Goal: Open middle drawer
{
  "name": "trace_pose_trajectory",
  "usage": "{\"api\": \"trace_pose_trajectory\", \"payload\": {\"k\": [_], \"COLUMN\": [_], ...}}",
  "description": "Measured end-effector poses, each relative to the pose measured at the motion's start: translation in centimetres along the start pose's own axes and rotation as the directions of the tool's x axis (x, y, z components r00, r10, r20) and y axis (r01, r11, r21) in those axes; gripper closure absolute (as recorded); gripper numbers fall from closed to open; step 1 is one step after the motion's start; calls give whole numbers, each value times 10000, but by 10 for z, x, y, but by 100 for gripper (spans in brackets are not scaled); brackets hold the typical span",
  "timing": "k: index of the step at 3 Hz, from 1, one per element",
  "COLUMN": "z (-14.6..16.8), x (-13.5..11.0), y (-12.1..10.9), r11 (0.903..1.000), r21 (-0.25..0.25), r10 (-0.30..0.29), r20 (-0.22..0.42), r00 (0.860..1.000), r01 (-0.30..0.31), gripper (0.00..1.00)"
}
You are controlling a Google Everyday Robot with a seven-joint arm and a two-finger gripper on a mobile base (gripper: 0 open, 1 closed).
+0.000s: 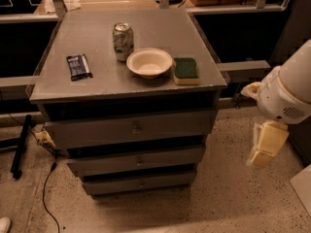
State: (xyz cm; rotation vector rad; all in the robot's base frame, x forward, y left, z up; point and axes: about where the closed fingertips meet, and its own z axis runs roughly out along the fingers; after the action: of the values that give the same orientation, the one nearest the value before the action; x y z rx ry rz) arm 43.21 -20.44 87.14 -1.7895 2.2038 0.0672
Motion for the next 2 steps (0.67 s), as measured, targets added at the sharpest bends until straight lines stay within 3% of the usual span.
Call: {"api": "trace_pose_trajectory", "payload": {"k": [1,2], "z": [39,42], "x": [-5,-6], "y": [14,15], "r11": [9958,9950], "r21": [-912,-987], "r10": [163,195], "r20": [588,645], "r00": [9981,9977], "r01": [-109,-131], "gripper": [0,0]}}
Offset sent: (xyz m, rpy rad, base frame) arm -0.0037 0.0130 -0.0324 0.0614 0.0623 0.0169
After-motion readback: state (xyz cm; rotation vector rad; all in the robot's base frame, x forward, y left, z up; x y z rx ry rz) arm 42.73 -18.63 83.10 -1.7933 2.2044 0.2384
